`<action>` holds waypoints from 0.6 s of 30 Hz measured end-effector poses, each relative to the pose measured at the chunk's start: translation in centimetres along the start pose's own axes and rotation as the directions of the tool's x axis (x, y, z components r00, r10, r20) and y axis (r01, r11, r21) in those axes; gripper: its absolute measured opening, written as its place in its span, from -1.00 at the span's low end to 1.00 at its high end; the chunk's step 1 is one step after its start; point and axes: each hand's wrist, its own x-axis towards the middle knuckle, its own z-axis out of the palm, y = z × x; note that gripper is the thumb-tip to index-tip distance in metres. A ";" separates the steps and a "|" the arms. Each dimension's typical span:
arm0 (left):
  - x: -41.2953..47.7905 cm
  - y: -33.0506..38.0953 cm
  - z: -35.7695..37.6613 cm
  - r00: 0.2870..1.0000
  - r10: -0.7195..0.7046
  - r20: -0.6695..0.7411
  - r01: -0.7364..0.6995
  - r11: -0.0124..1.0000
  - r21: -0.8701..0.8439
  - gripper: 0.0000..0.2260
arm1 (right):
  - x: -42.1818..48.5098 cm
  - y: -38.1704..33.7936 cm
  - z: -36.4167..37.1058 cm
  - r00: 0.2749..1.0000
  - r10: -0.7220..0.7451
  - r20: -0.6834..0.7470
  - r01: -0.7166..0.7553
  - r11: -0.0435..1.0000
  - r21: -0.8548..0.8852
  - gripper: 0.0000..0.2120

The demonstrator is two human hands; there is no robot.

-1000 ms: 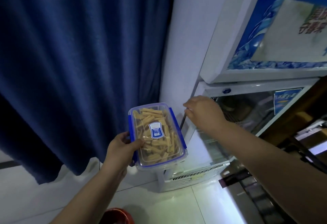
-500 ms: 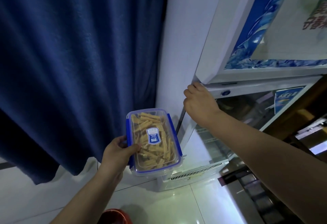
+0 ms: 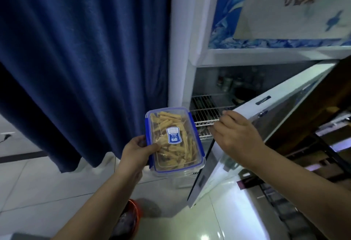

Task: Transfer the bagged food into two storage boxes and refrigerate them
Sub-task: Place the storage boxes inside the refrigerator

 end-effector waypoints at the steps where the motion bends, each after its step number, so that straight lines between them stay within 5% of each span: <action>1: -0.8 -0.3 1.0 1.000 -0.002 0.014 0.002 1.000 -0.004 -0.77 | -1.5 0.0 -0.8 1.000 -0.004 -0.014 0.004 1.000 0.007 -0.75; 11: -7.7 -3.9 12.0 0.976 -0.031 0.217 0.023 0.999 0.040 -0.65 | -18.2 0.7 -8.7 0.984 0.126 -0.122 -0.123 0.992 0.032 -0.92; 18: -10.0 -5.9 19.4 0.928 -0.045 0.370 0.008 0.995 0.103 -0.80 | -28.7 2.3 -13.6 0.875 0.460 -0.154 -0.461 0.887 0.029 -0.85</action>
